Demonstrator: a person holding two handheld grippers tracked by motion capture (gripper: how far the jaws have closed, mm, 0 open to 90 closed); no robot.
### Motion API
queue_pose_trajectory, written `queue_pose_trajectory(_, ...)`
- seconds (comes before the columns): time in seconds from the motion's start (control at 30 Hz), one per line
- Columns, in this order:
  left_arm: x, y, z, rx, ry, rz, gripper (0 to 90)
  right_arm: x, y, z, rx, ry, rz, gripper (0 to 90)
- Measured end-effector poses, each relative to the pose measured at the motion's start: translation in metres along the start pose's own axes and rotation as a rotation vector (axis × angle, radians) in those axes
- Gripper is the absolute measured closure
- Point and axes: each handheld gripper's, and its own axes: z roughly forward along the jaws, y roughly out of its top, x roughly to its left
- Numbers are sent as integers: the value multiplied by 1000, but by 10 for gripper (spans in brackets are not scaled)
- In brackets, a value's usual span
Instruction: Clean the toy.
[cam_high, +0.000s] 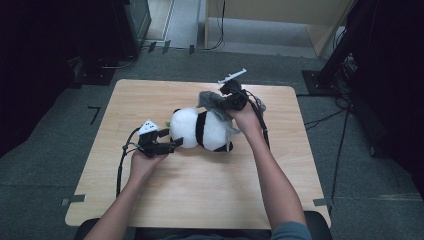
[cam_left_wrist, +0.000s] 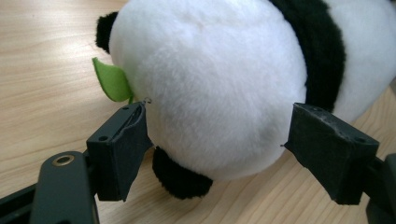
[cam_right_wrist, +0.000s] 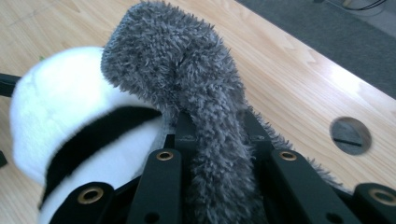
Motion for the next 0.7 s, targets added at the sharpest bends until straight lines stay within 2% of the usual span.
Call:
queue_pose_trajectory(0.1, 1, 3, 1, 16, 5, 13, 201, -10, -11, -2, -13, 29, 41, 745)
queue_pose_trajectory(0.27, 2, 11, 3, 5, -5, 48, 201, -24, -21, -7, -21, 31, 92, 745)
queue_pose_trajectory(0.37, 5, 13, 8, 1, -28, 28, 203, -28, -24, -4, -17, 66, 116, 748)
queue_pose_trajectory(0.5, 8, 12, 19, 20, -28, 33, 195, -25, -24, 3, -26, 71, 110, 753)
queue_pose_trajectory(0.6, 8, 10, 23, 6, -24, 33, 164, -22, -23, 8, -28, 55, 87, 758)
queue_pose_trajectory(0.7, 7, 9, 31, 9, -17, 34, 117, -22, -24, 12, -29, 65, 98, 763)
